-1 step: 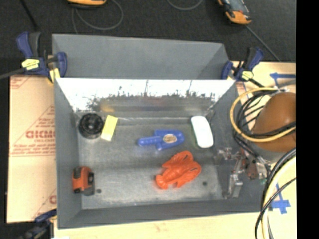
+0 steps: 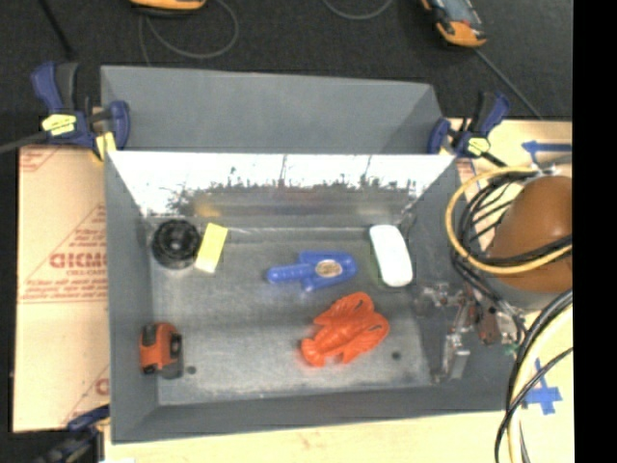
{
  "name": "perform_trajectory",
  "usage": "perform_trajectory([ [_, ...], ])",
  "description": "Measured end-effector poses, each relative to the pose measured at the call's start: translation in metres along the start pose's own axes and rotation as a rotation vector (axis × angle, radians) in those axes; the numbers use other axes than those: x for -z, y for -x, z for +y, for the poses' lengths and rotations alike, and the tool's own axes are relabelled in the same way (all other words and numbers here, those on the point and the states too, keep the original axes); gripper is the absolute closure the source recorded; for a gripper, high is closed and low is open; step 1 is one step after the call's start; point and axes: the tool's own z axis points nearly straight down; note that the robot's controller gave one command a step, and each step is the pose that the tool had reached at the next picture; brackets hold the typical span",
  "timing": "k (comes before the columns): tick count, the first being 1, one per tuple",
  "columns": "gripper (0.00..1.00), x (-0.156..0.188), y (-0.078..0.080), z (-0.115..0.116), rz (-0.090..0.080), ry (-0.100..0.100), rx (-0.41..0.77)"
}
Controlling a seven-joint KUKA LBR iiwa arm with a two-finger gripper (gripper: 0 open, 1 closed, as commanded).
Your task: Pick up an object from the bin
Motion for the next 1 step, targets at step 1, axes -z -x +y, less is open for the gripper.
perform_trajectory([
  [1, 0.00, -0.0185, 0.0106, 0.0383, -0.001, -0.001, 0.082],
])
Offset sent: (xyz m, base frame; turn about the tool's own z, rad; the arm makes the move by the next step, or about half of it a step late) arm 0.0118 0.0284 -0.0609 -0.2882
